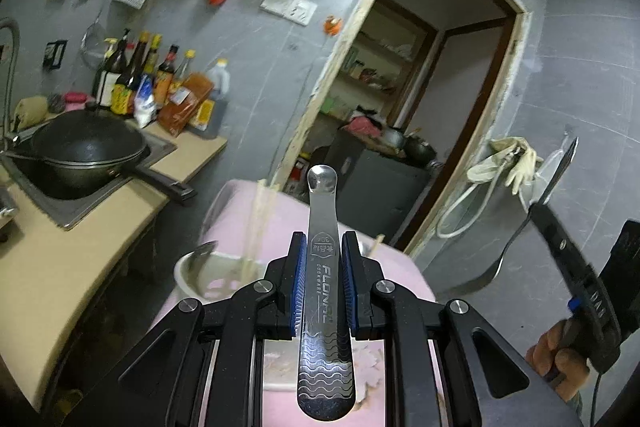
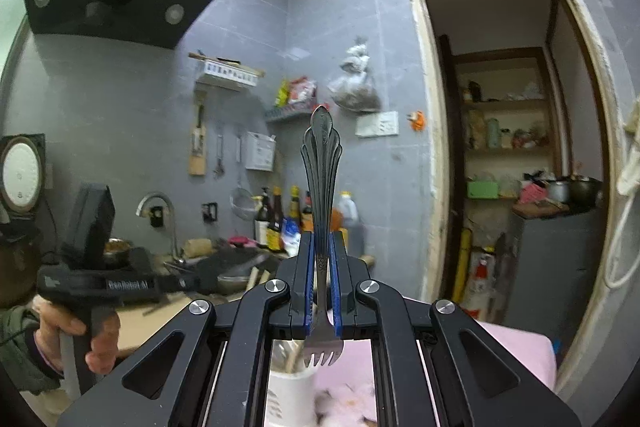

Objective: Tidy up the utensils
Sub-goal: 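Carry the steel knife and fork up over the white caddy, then lower the knife and fork into the caddy and open both grippers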

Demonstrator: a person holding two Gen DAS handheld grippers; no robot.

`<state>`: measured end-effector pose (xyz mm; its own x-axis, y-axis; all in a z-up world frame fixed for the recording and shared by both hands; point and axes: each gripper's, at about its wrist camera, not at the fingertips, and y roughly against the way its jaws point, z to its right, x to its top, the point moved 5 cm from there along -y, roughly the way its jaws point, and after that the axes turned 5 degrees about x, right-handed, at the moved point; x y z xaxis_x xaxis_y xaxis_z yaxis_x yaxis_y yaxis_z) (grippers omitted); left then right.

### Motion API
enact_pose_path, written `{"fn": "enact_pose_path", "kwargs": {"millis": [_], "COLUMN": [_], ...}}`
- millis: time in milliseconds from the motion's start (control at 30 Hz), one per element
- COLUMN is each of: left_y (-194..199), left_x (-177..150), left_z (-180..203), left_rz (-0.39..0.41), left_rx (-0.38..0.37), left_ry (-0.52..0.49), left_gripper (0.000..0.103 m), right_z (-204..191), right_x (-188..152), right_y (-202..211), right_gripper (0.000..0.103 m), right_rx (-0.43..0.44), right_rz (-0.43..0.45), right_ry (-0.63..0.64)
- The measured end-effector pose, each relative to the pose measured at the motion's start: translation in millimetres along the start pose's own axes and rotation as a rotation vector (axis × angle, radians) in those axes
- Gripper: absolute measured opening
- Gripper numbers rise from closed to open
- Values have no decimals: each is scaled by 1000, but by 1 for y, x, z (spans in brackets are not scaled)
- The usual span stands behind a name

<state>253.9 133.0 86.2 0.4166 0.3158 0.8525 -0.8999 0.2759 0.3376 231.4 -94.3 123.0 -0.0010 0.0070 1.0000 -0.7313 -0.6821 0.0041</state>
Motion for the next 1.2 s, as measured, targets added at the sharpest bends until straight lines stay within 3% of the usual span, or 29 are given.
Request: {"fn": "enact_pose_path", "kwargs": {"millis": [267,467,700,1033,1200], "left_y": [10,12,14,22,20], "left_x": [-3,-11,-30,-43,-41], "left_z": [-23,-28,-35,-28,-22], "left_rz": [2,-54,-189,-307,-312], "left_rx": [45,57,87,140,141], "left_ry": [32,28,42,38,26], "left_gripper": [14,14,14,14,14], "right_z": [-13,-9,-6,-4,-2], "right_x": [-7,-25,-43,-56,-63], "right_y": [-40,-59,-74,-84,-89], "right_gripper": [5,5,5,5,6], "right_rx": [65,67,77,74,73], "right_rz": [-6,-64,-123,-171,-191], "right_ry": [-25,-41,-74,-102,-124]}}
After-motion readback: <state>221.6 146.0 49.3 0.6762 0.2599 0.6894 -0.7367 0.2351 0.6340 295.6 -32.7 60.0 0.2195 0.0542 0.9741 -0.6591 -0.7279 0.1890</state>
